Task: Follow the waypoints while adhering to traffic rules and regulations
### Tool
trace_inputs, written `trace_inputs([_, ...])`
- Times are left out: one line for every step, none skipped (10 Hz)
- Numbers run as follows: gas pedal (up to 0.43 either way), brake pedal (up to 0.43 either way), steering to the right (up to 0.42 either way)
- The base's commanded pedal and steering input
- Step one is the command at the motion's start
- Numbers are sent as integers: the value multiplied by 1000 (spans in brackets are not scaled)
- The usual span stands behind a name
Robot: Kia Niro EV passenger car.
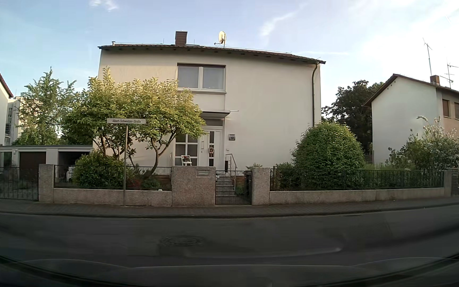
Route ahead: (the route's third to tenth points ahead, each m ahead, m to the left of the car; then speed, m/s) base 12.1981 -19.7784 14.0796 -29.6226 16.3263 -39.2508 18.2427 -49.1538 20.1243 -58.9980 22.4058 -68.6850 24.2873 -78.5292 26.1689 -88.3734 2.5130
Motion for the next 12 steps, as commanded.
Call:
trace_inputs([0,207,300])
trace_inputs([0,189,313])
trace_inputs([0,98,334])
trace_inputs([0,0,354])
trace_inputs([0,0,372])
trace_inputs([0,0,389])
trace_inputs([0,0,408])
trace_inputs([0,0,434])
trace_inputs([0,0,457])
trace_inputs([0,0,477])
trace_inputs([98,0,504])
trace_inputs([169,0,534])
